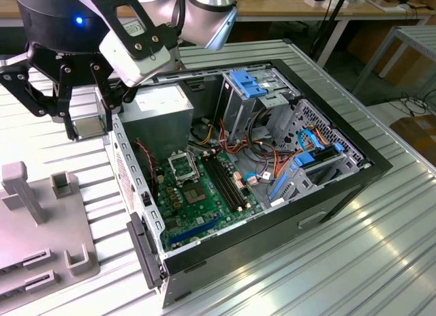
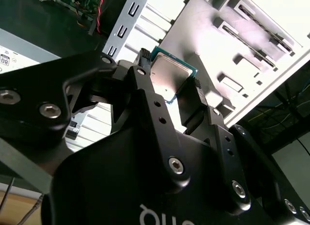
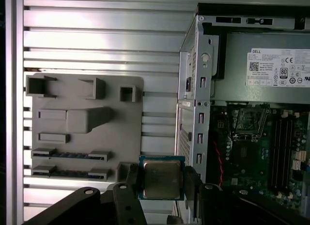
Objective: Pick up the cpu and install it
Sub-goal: 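Pick up the cpu and move it towards the insertion slot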
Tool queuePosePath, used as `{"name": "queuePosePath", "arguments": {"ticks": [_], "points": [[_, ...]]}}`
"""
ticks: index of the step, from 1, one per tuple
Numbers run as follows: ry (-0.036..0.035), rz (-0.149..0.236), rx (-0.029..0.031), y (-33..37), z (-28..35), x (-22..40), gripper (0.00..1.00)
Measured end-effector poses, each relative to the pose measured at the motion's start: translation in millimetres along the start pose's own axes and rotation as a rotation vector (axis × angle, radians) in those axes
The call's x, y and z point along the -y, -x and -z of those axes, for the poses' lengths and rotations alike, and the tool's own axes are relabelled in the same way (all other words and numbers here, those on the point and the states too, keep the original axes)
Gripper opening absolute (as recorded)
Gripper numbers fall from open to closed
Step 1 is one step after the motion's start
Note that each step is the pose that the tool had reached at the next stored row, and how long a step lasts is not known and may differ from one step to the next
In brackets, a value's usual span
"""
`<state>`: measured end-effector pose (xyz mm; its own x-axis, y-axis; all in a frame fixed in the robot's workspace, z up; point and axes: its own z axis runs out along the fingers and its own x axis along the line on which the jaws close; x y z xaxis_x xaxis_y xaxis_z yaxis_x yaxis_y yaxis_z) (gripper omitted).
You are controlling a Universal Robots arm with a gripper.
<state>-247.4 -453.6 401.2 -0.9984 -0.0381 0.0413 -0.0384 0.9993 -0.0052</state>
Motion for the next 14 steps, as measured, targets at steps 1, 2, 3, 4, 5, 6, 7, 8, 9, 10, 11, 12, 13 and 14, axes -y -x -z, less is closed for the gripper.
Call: {"name": "queuePosePath", "arguments": {"ticks": [1, 2, 3, 4, 5, 6, 7, 8, 9, 10, 11, 12, 13, 14], "points": [[0.0000, 0.000, 0.0000, 0.7, 0.0, 0.1, 0.47], [0.0000, 0.000, 0.0000, 1.9, 0.1, 0.2, 0.47], [0.0000, 0.000, 0.0000, 3.3, 0.1, 0.4, 0.47], [0.0000, 0.000, 0.0000, 4.3, 0.2, 0.5, 0.47], [0.0000, 0.000, 0.0000, 5.4, 0.2, 0.5, 0.47], [0.0000, 0.000, 0.0000, 6.5, 0.2, 0.6, 0.47], [0.0001, 0.000, 0.0000, 7.4, 0.3, 0.6, 0.47], [0.0001, 0.000, 0.0000, 8.2, 0.3, 0.7, 0.47], [0.0001, 0.000, 0.0001, 9.7, 0.4, 0.7, 0.47], [0.0000, 0.000, 0.0000, 11.0, 0.5, 0.8, 0.47], [0.0000, 0.000, 0.0000, 11.7, 0.5, 0.8, 0.47], [0.0000, 0.000, 0.0000, 12.7, 0.5, 0.8, 0.47], [0.0001, 0.000, 0.0000, 14.1, 0.5, 0.9, 0.47], [0.0000, 0.000, 0.0000, 15.0, 0.6, 0.9, 0.47]]}}
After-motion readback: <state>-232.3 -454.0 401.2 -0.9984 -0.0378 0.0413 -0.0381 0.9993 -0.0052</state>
